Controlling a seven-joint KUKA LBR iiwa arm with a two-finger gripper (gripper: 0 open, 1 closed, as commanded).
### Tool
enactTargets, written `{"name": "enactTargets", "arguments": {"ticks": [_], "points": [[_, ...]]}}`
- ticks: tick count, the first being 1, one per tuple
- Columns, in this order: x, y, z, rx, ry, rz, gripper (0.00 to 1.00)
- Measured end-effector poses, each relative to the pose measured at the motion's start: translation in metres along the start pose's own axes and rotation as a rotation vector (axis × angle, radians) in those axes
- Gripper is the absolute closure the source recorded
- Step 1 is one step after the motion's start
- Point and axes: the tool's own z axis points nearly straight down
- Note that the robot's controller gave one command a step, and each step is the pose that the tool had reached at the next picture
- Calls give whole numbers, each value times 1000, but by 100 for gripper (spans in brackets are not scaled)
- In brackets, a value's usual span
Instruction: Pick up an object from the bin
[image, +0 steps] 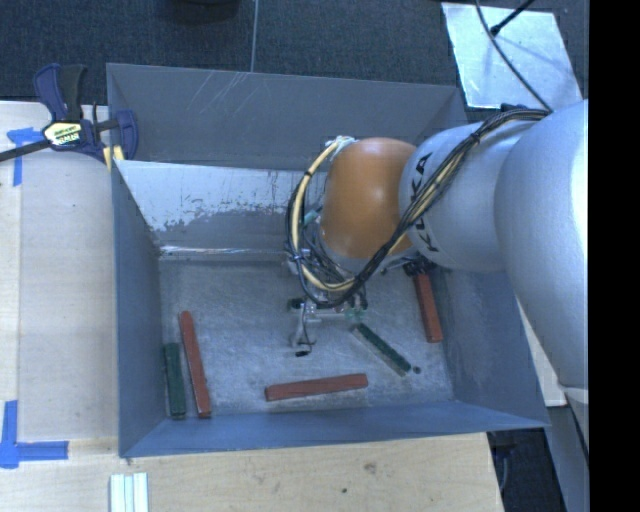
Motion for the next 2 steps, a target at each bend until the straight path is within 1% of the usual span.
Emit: {"name": "enactTargets", "arguments": {"ticks": [1,2], "points": [[1,-35,0,3,1,-16,0],[0,-32,-1,0,-1,-17,100]]}}
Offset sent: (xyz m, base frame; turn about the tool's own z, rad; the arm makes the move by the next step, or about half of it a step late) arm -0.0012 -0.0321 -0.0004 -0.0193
